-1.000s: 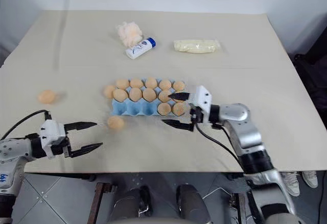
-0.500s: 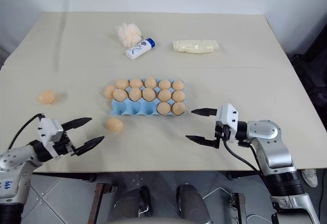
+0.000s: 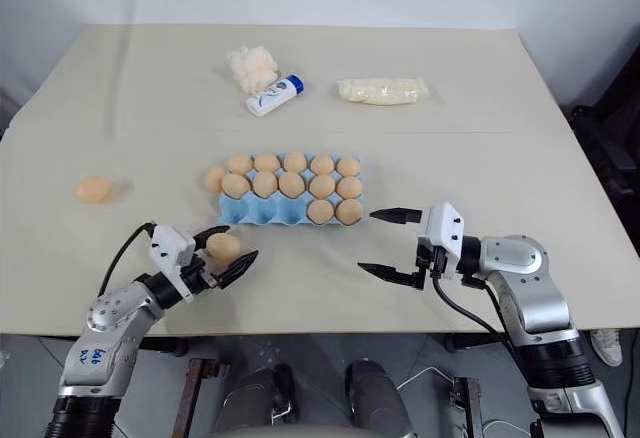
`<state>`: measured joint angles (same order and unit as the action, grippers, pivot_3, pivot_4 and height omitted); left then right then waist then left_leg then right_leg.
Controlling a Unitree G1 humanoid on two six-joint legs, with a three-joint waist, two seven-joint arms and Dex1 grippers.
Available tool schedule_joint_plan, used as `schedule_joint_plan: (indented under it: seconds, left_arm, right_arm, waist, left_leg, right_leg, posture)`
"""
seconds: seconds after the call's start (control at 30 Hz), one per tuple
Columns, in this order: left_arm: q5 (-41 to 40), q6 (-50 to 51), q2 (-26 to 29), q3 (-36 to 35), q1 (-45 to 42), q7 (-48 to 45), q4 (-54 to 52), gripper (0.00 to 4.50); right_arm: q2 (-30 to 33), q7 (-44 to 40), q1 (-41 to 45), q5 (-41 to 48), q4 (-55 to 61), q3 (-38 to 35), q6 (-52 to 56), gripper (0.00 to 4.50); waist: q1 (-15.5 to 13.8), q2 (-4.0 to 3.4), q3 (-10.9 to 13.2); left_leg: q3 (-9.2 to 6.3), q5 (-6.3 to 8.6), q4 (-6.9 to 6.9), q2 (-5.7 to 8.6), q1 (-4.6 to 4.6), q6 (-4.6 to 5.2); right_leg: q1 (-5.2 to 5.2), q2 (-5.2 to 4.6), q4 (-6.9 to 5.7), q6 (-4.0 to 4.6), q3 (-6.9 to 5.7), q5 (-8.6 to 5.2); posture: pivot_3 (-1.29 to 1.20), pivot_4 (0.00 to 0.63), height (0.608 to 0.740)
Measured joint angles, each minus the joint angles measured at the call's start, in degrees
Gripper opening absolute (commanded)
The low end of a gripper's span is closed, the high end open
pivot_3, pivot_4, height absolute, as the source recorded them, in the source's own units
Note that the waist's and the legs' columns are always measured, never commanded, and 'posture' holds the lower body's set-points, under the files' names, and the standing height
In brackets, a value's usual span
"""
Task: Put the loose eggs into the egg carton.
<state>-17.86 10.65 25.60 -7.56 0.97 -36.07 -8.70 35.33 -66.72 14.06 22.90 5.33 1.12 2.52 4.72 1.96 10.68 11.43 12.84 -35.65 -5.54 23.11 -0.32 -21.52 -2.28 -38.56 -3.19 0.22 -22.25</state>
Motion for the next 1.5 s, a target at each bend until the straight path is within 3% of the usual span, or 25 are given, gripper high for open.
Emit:
schedule_joint_plan:
  seconds: [0.1, 0.27, 0.4, 0.6, 0.73, 0.97, 1.1, 1.23, 1.37, 1.5]
  left_arm:
    - [-1.5, 0.1, 2.0, -1.2, 1.5, -2.3, -2.4, 2.41]
    - [-6.7, 1.8, 4.9, -1.4, 0.5, -8.0, -7.3, 2.41]
    - [-6.4, 2.9, 4.2, 3.0, -8.5, -8.9, -6.9, 2.41]
    - [2.0, -0.6, -2.3, 11.5, -24.3, -7.5, 10.2, 2.41]
    - [3.7, -2.5, -5.7, 13.2, -29.0, -7.5, 17.7, 2.41]
    - [4.9, -7.2, -7.6, 13.8, -29.5, -9.5, 21.3, 4.45]
    - [4.7, -8.6, -7.2, 10.9, -28.8, -6.7, 20.0, 4.48]
    - [1.8, -12.1, 1.4, 3.9, -17.4, -10.0, 11.3, 4.48]
    - [0.5, -13.8, 9.8, -4.7, -7.6, -13.5, 11.3, 4.48]
    - [-1.0, -15.2, 13.6, -11.6, -2.9, -14.8, 12.4, 4.48]
  right_arm:
    - [0.0, 0.1, -0.3, 0.0, 0.5, 0.0, 0.3, 4.50]
    - [0.0, 0.8, -0.9, 0.2, 1.4, 0.0, 1.3, 4.50]
    - [-0.2, 1.8, -1.2, 0.2, 2.0, 0.3, 1.7, 4.50]
    - [-0.5, 4.6, -2.5, 0.2, 4.3, 0.4, 2.5, 4.50]
    - [-0.9, 6.8, -3.7, 0.1, 6.8, 0.5, 2.8, 4.50]
    - [-1.7, 10.3, -4.8, 0.1, 10.5, 0.8, 4.1, 4.50]
    - [-1.8, 10.8, -5.8, 0.2, 11.5, 1.0, 5.0, 4.50]
    - [-1.8, 10.6, -5.8, 0.6, 11.8, 0.8, 5.1, 4.50]
    - [-1.7, 9.9, -5.5, 1.2, 11.3, 0.7, 5.1, 4.50]
    - [-1.9, 9.6, -5.3, 1.7, 11.1, 0.6, 5.0, 4.50]
  waist:
    - [0.0, 0.00, 0.0]
    - [-0.3, -0.01, 0.0]
    - [-1.3, -0.01, 0.0]
    - [-1.7, -0.01, 0.0]
    - [-1.4, -0.01, 0.0]
    - [-1.7, -0.01, 0.0]
    - [-1.4, -0.01, 0.0]
    - [-0.4, -0.01, 0.0]
    - [-0.3, -0.02, 0.0]
    - [-0.9, -0.02, 0.0]
  left_leg:
    - [0.00, 0.01, 0.02, 0.00, 0.00, 0.00]
    - [0.00, 0.02, 0.03, 0.03, 0.01, -0.02]
    - [-0.02, 0.03, -0.03, 0.10, 0.01, -0.04]
    - [-0.01, 0.00, -0.21, 0.16, 0.09, 0.21]
    - [0.03, 0.07, -0.26, 0.01, 0.16, 0.14]
    - [0.01, 0.08, -0.38, -0.15, 0.16, 0.01]
    - [0.04, 0.07, -0.42, -0.13, 0.14, 0.05]
    - [0.06, 0.06, -0.26, -0.28, 0.05, -0.10]
    - [-0.02, 0.07, -0.20, -0.30, 0.06, -0.16]
    - [-0.03, 0.26, -0.06, -0.03, 0.07, -0.23]
  right_leg:
    - [0.00, -0.01, 0.02, 0.00, -0.01, 0.00]
    - [0.04, -0.04, 0.05, 0.00, -0.04, 0.00]
    - [0.06, -0.06, 0.06, -0.07, -0.01, 0.09]
    - [0.08, -0.08, 0.10, -0.17, 0.01, 0.14]
    - [0.01, 0.07, 0.12, -0.19, 0.08, 0.14]
    - [0.01, 0.26, 0.10, -0.16, 0.12, 0.11]
    - [0.02, 0.21, 0.02, -0.16, 0.16, 0.12]
    - [0.00, 0.37, -0.01, -0.06, 0.17, 0.08]
    - [-0.03, 0.35, 0.02, 0.08, 0.11, 0.00]
    - [0.00, -0.06, 0.10, 0.04, -0.05, 0.03]
  posture:
    - [0.00, 0.150, 0.740]
    - [0.00, 0.150, 0.740]
    - [0.00, 0.150, 0.740]
    - [0.00, 0.150, 0.740]
    - [0.00, 0.150, 0.740]
    - [0.00, 0.150, 0.740]
    - [0.00, 0.150, 0.740]
    - [0.00, 0.150, 0.740]
    - [0.00, 0.150, 0.740]
    - [0.00, 0.150, 0.740]
